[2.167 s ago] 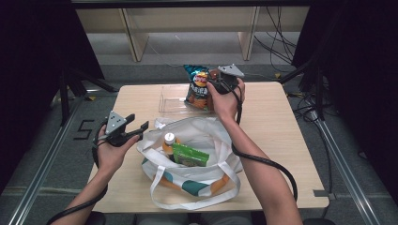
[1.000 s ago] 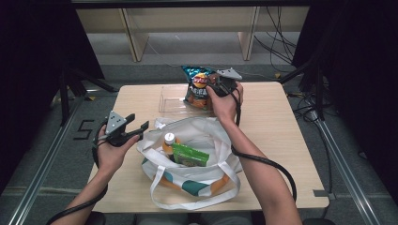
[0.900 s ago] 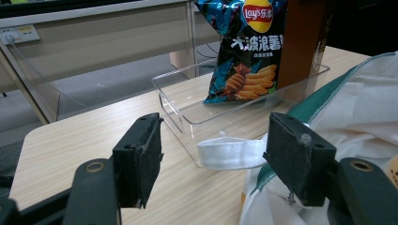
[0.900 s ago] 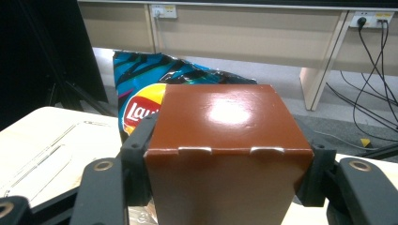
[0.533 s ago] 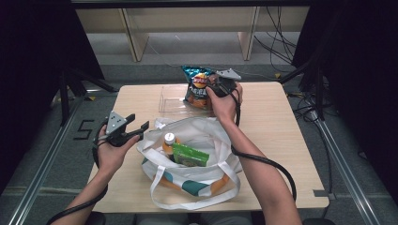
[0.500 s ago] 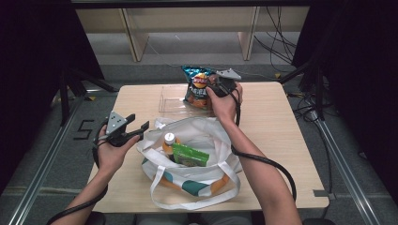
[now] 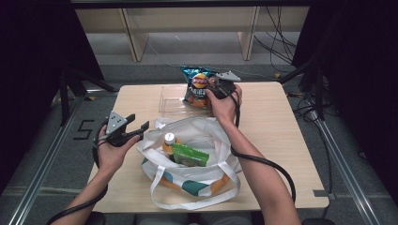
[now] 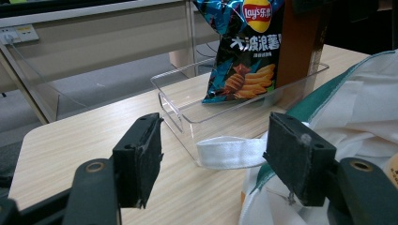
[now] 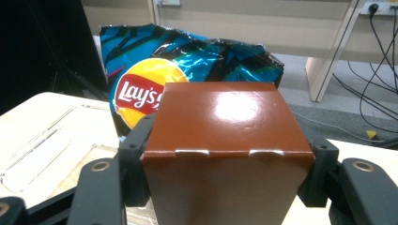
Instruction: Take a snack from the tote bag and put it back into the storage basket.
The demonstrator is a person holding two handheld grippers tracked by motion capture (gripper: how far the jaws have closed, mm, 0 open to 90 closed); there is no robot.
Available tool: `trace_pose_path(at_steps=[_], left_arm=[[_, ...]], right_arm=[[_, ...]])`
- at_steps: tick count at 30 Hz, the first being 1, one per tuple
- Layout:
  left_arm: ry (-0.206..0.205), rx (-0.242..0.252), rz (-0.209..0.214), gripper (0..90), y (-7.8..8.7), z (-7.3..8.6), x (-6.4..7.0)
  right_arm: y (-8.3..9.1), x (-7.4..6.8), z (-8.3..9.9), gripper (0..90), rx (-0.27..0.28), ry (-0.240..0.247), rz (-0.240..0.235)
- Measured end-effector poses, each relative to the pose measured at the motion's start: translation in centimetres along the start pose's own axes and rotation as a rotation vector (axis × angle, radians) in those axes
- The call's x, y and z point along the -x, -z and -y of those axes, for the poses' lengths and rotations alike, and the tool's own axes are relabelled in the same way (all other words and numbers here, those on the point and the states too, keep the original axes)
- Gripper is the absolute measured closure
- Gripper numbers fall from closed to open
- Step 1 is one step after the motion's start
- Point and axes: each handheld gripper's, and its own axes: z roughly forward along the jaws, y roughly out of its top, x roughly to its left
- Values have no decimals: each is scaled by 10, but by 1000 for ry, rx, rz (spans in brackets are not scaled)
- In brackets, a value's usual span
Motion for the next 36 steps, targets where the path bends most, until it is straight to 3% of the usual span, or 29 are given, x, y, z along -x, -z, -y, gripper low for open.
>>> trace_pose_path(at_steps=[2,3,7,10,11,13,18,21,23,24,26,29,30,32,36], left_arm=[[1,0,0,354,0,0,0],[-1,-1,0,354,0,0,0],[-3,0,1,354,0,0,0],[1,1,-2,354,0,0,0],[-1,0,-2,354,0,0,0],[1,2,-2,354,0,0,0],[-2,2,-2,354,0,0,0],[-1,3,-2,354,0,0,0],[-2,3,-2,354,1,0,-1],[-2,3,-3,354,1,0,-1],[0,3,-3,353,1,0,-1],[-2,2,-5,352,1,-1,-1],[-1,4,-4,351,1,-1,-1],[-2,2,-5,351,2,-1,-1],[-1,3,-5,350,2,-1,0]], right_arm=[[0,1,0,367,-3,12,-7],[0,-1,0,365,-16,-10,-8],[0,-1,1,363,-39,-22,-10],[-1,1,2,362,-37,5,-10],[-1,0,2,362,-43,-24,-9],[-1,-1,3,363,-47,-30,-8],[-1,-1,4,369,-54,-24,-8],[-2,0,3,367,-57,4,-9],[-1,-2,3,358,-60,-35,-6],[-2,2,2,348,-48,5,-10],[1,0,0,296,-60,-29,-22],[5,1,-2,270,-48,-25,-21],[7,2,-3,263,-40,-3,-26],[13,2,-6,256,-37,-31,-41],[25,4,-10,254,-21,-15,-56]])
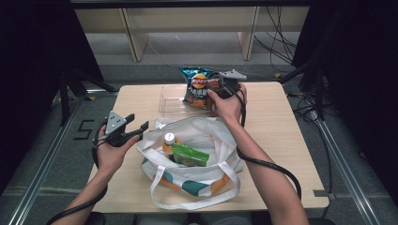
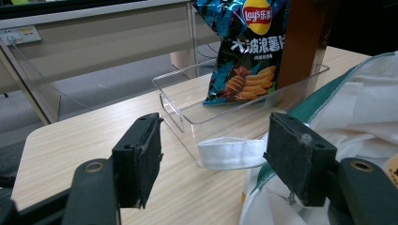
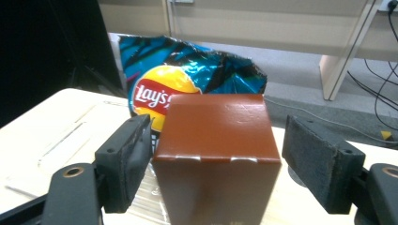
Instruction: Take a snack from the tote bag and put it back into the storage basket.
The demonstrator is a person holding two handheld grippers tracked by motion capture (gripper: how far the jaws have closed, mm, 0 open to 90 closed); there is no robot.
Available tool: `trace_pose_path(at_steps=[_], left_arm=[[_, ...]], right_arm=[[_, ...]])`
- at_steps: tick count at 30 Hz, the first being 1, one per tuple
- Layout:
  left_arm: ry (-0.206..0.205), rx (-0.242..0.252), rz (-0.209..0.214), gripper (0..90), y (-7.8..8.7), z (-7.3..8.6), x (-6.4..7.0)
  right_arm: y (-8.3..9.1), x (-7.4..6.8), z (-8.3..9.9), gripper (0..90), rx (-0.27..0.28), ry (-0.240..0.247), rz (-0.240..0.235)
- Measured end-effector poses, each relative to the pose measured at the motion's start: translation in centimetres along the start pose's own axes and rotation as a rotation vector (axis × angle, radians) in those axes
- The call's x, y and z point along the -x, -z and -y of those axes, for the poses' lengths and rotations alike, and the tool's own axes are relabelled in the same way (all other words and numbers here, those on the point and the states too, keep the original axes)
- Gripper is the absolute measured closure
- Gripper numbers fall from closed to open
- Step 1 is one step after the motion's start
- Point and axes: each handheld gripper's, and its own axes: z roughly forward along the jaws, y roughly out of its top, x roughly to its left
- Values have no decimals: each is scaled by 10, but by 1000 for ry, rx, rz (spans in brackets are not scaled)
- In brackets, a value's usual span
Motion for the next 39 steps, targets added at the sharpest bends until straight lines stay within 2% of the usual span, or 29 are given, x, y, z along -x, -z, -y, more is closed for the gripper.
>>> trace_pose_path(at_steps=[4,5,6,12,13,14,15,16,17,19,21,22,23,24,28,30,33,34,36,39], left_arm=[[-1,2,0,350,0,0,0],[-1,2,0,350,0,0,0],[-1,1,-1,350,0,0,0],[2,2,-4,349,1,0,-1],[2,1,-5,349,1,0,-1],[2,2,-5,349,1,0,-1],[0,1,-6,349,0,1,-1],[0,0,-5,349,0,1,-1],[2,-1,-5,349,1,1,0],[-1,0,-5,348,1,0,0],[-1,0,-6,348,1,0,0],[-1,-1,-7,348,1,0,0],[1,-3,-7,349,1,1,0],[-1,-4,-6,348,1,1,0],[2,-2,-7,348,1,1,0],[2,-1,-7,348,1,1,-1],[4,-3,-8,348,1,2,-1],[4,-4,-7,348,1,2,-1],[-2,-5,-6,348,1,1,-1],[-1,-8,-5,347,0,2,0]], right_arm=[[13,1,-3,259,6,-4,-9],[15,2,-4,261,8,20,-17],[18,2,-5,262,13,-3,-25],[32,3,-7,273,2,-6,-43],[35,3,-7,275,-1,-20,-51],[37,3,-6,276,2,-4,-53],[41,0,-5,280,-12,-28,-56],[41,3,-4,285,2,21,-60],[44,1,-3,286,-13,-15,-71],[47,2,-1,292,-9,5,-69],[51,2,-1,304,-19,-5,-82],[52,3,0,313,-11,22,-88],[55,1,1,331,-19,3,-92],[57,1,2,347,-21,5,-104],[64,-1,4,440,-27,41,-137],[69,-1,5,472,-28,59,-133],[73,-1,6,500,-14,70,-146],[76,-3,6,510,-26,59,-148],[78,-2,8,535,-14,79,-164],[82,-3,8,583,-28,66,-175]])
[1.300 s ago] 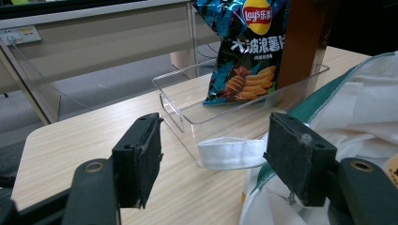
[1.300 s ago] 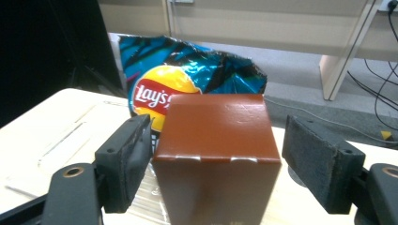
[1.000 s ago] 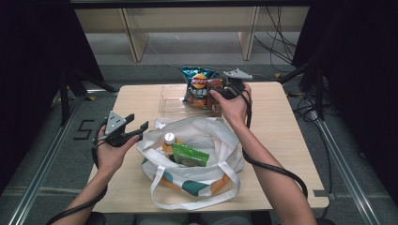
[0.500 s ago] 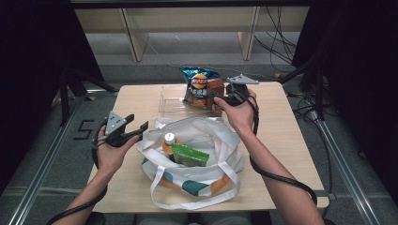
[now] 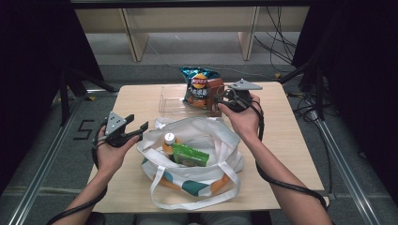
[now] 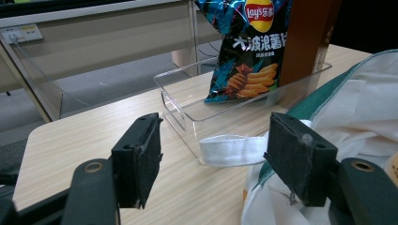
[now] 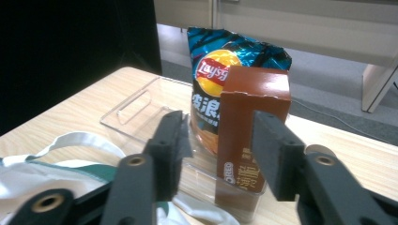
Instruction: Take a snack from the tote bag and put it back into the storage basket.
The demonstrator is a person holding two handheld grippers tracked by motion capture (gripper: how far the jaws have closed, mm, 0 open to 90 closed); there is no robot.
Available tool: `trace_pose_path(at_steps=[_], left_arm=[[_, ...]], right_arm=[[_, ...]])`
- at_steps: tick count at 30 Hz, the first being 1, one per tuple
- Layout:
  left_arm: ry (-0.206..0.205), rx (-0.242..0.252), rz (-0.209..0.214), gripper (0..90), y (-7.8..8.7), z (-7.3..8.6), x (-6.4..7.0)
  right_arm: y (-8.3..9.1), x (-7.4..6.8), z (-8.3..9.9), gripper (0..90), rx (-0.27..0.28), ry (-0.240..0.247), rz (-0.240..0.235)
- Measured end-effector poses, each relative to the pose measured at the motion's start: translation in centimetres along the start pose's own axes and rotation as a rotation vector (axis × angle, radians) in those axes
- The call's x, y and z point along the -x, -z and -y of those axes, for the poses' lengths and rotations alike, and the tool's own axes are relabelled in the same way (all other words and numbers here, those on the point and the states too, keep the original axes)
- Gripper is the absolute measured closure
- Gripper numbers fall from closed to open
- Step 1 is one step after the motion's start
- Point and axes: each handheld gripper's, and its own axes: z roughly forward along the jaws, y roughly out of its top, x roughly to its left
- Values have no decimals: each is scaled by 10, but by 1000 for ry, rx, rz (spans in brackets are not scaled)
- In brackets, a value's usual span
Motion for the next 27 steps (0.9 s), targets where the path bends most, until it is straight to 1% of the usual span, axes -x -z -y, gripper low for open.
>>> trace_pose_path(at_steps=[1,2,3,4,5,6,7,8,9,10,11,12,13,14,15,16,19,20,21,22,23,24,25,26,27], left_arm=[[3,1,3,347,0,0,0],[2,-1,2,345,0,1,0],[3,-1,2,345,0,1,0],[3,-1,1,345,-1,1,0],[2,-1,1,345,0,1,0],[3,-1,1,345,0,1,0],[2,-2,1,344,0,1,0],[3,-2,1,344,0,1,0],[2,-2,1,344,0,1,0],[2,-2,1,344,0,1,0],[3,-3,1,344,0,1,0],[1,-3,1,344,0,1,0],[1,-3,1,344,0,1,0],[2,-4,1,344,0,1,0],[0,-5,1,344,0,1,0],[2,-5,1,344,0,1,0],[1,-6,2,344,0,2,0],[1,-6,2,344,-1,2,-1],[3,-6,2,344,-1,2,-1],[4,-6,1,344,-1,2,-1],[7,-7,-1,344,-1,3,-1],[6,-3,2,344,-1,3,-2],[9,-3,3,344,-1,3,-2],[7,-11,-1,344,-1,3,-2],[12,-10,0,344,-1,4,-2]], right_arm=[[2,0,1,608,14,12,0],[3,1,1,633,35,46,-11],[6,-1,3,649,21,24,-22],[7,0,3,658,18,43,-29],[8,-1,4,664,20,24,-37],[9,-1,5,672,27,40,-35],[11,-4,5,680,4,17,-54],[11,-4,6,688,19,28,-66],[13,-4,7,698,25,53,-61],[15,-6,7,702,15,37,-73],[16,-7,8,708,21,42,-84],[17,-8,8,713,21,65,-88],[19,-9,9,714,20,55,-94],[19,-9,10,713,27,65,-110],[22,-10,10,713,17,58,-104],[22,-10,11,714,15,74,-120],[24,-13,14,714,19,65,-130],[26,-15,18,714,15,65,-159],[27,-14,19,714,10,83,-162],[28,-16,21,712,2,65,-170],[29,-17,23,704,0,71,-186],[29,-17,24,697,3,81,-214],[30,-19,26,691,-20,55,-243],[31,-19,27,686,-20,66,-254],[33,-21,28,683,-32,71,-248]])
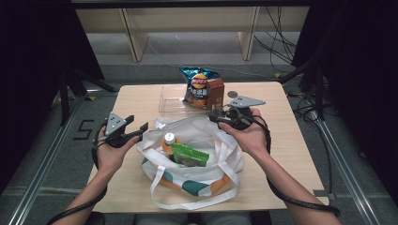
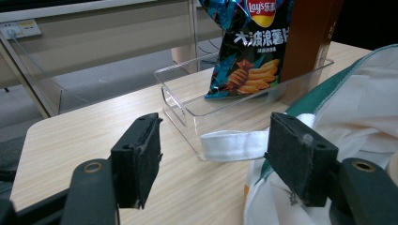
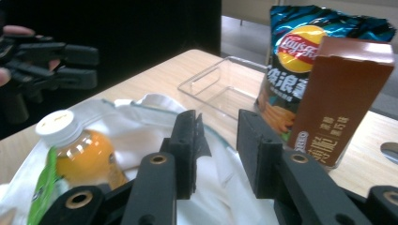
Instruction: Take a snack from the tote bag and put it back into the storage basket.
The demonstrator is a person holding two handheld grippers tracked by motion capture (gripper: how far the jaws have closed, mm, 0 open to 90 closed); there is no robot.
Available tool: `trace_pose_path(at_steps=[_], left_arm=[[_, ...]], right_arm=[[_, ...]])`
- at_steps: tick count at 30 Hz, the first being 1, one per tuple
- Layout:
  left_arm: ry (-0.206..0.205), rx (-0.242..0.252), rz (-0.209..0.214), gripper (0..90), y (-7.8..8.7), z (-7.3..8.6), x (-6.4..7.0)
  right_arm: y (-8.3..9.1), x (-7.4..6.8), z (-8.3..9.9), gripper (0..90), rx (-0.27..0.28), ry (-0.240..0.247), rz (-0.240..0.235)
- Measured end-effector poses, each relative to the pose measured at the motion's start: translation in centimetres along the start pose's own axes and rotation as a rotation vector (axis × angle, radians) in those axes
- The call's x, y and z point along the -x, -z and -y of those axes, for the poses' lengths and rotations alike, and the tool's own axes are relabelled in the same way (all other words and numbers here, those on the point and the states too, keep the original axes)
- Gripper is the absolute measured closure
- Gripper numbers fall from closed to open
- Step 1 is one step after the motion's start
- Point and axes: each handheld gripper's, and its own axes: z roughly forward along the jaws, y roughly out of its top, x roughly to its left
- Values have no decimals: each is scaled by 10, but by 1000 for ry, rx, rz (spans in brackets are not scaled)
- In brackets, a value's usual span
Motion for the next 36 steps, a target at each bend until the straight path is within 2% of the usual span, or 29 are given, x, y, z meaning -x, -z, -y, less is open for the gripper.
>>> trace_pose_path(at_steps=[2,5,6,8,10,12,13,16,20,21,22,23,24,25,27,30,32,36], left_arm=[[1,-1,-1,344,0,0,0],[-5,2,-2,344,2,0,-1],[-3,3,-2,344,2,0,-1],[-1,1,-4,345,1,0,-1],[2,1,-4,345,1,0,0],[-2,4,-3,345,2,0,0],[-2,3,-4,345,2,0,0],[-3,3,-7,345,2,0,-1],[-2,2,-5,346,2,0,0],[-2,4,-5,346,2,-1,0],[0,6,-4,346,2,-1,0],[-2,7,-3,345,2,-1,0],[-3,7,-3,346,2,-1,-1],[-2,7,-3,345,2,-1,-1],[-2,7,-4,346,1,-1,-1],[-7,7,-6,345,1,-2,0],[-7,7,-6,346,1,-3,1],[-10,6,-5,346,1,-3,2]], right_arm=[[1,-1,2,677,6,35,-12],[5,-5,7,663,-12,12,-18],[4,-4,8,655,-3,42,-25],[6,-7,10,652,-12,16,-24],[6,-7,12,648,-7,29,-32],[7,-8,13,645,-24,15,-28],[6,-8,13,644,-18,28,-34],[8,-10,14,639,-26,6,-35],[9,-9,14,617,-27,19,-38],[9,-11,14,613,-34,10,-48],[8,-9,14,611,-20,30,-59],[9,-11,14,611,-24,15,-58],[10,-10,14,611,-19,45,-59],[11,-12,15,611,-25,17,-63],[12,-12,17,609,-21,29,-62],[16,-14,21,608,-43,16,-75],[16,-15,23,605,-37,23,-99],[19,-18,28,599,-53,15,-92]])
